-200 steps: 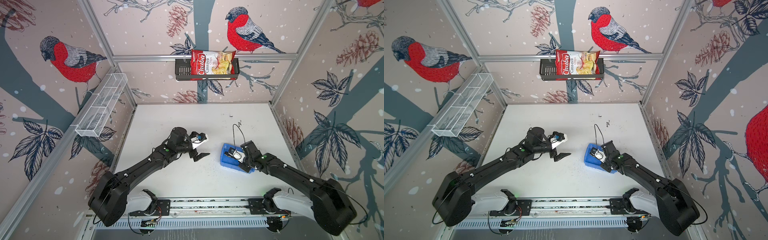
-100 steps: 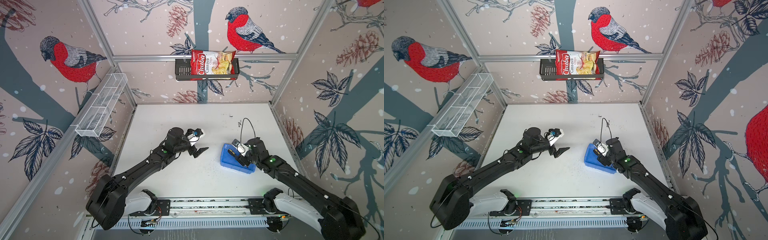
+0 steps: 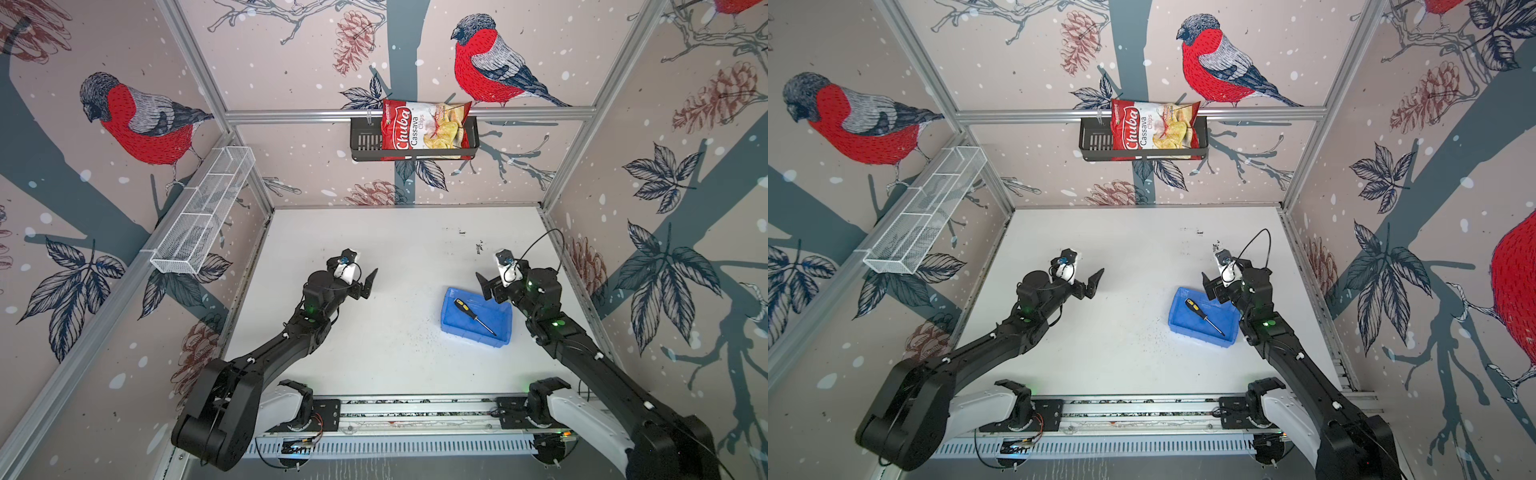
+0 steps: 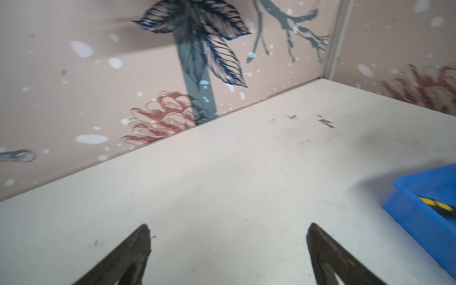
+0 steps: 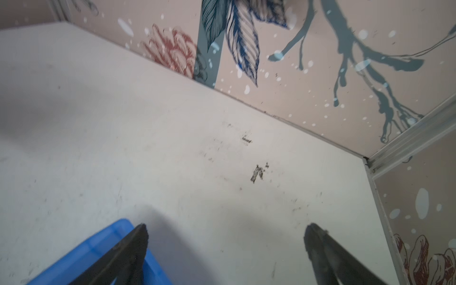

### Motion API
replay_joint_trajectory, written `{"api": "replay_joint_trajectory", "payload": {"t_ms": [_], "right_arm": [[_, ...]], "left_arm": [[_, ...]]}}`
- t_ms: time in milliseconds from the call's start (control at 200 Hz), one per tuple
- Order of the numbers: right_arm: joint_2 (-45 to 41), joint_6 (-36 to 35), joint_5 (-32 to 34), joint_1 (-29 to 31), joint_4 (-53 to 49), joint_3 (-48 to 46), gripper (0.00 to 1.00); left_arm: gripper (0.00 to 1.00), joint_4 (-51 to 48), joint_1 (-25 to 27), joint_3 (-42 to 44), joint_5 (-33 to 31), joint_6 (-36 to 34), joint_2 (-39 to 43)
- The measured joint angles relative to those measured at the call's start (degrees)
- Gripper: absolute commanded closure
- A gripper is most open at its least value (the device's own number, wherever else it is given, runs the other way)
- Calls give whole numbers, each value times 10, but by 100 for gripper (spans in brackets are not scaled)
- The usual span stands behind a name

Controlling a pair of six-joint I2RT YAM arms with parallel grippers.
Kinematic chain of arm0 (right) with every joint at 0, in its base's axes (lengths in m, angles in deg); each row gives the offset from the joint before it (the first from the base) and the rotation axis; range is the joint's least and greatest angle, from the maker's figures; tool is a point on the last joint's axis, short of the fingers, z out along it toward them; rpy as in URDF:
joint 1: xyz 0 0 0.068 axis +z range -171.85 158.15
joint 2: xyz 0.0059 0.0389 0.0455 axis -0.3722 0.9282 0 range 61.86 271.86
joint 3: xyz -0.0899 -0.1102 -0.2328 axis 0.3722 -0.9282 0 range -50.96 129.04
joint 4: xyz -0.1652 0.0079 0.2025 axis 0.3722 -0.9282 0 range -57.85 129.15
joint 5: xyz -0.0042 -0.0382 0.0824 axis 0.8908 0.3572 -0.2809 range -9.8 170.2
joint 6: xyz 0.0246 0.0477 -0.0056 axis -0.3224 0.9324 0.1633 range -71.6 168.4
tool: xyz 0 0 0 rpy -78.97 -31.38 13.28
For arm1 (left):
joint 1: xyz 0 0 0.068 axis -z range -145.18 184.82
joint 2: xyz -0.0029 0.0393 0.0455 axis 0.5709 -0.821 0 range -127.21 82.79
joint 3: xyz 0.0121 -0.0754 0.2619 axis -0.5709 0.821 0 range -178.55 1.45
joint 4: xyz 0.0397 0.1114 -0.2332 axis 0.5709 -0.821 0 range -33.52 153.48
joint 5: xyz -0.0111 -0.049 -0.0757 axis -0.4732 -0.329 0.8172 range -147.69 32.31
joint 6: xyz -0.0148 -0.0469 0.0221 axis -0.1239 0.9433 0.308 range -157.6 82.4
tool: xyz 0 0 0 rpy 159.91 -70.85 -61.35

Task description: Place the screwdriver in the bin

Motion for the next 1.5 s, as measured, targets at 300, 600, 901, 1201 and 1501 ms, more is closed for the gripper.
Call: {"api": "replay_joint_trajectory", "payload": {"t_ms": [300,600,901,1201,1501], "right_arm": [[83,67,64,-63,198,-69,0],[205,125,78,-115,354,-115,0],[298,159,62,-145,487,-148,0],[327,183,48,-163,524,-135,0],[327,184,47,-163,525,-134,0]], "left_arm": [[3,68,-69,49,-146,38,-28],[3,119,-121,113,-232,48,-53],[3,215,-180,96,-196,75,-134],[3,287,-180,109,-169,82,-202],[3,323,-178,111,-160,82,-205]]}}
